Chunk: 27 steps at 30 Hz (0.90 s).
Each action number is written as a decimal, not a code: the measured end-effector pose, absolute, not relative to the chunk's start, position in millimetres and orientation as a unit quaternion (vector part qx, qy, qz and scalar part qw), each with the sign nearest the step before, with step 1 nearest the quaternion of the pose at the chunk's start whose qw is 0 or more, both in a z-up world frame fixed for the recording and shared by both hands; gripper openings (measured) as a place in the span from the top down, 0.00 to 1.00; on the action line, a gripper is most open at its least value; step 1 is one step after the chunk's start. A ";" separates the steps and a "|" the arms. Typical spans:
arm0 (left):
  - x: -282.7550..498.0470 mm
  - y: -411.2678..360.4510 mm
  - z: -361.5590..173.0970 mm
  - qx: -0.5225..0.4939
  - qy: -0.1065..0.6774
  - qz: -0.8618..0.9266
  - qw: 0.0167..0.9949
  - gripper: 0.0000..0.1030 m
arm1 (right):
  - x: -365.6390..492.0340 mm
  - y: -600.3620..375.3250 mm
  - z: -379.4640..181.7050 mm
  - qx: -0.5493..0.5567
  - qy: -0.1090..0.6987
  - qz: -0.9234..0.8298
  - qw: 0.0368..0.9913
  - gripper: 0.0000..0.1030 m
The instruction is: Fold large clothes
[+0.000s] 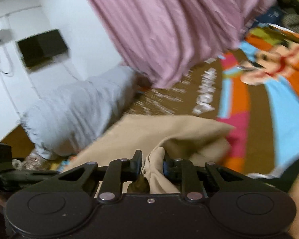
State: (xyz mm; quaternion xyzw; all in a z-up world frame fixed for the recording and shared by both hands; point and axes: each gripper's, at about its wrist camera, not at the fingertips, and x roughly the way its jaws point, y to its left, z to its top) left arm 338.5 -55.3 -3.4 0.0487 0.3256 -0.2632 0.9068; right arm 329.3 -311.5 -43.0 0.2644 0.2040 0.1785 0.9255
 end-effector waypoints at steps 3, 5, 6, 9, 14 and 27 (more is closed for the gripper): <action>335.8 -23.5 -10.2 0.055 0.321 -0.240 0.914 0.72 | 348.5 -277.1 -25.9 0.245 0.188 0.206 0.929 0.80; 338.5 -2.6 -22.4 0.042 0.343 -0.225 0.911 0.71 | 357.0 -255.8 -25.1 0.237 0.192 0.210 0.929 0.80; 340.9 7.5 -30.6 0.028 0.360 -0.221 0.906 0.71 | 357.0 -248.8 -28.4 0.238 0.198 0.208 0.928 0.80; 343.3 33.3 -58.2 -0.015 0.388 -0.214 0.896 0.68 | 345.0 -235.4 -48.9 0.232 0.235 0.175 0.928 0.79; 340.2 45.0 -65.9 -0.021 0.381 -0.224 0.897 0.63 | 328.0 -245.7 -80.7 0.236 0.290 0.108 0.921 0.71; 333.3 36.1 -64.8 0.009 0.377 -0.168 0.911 0.23 | 318.3 -238.4 -87.7 0.180 0.299 0.064 0.935 0.34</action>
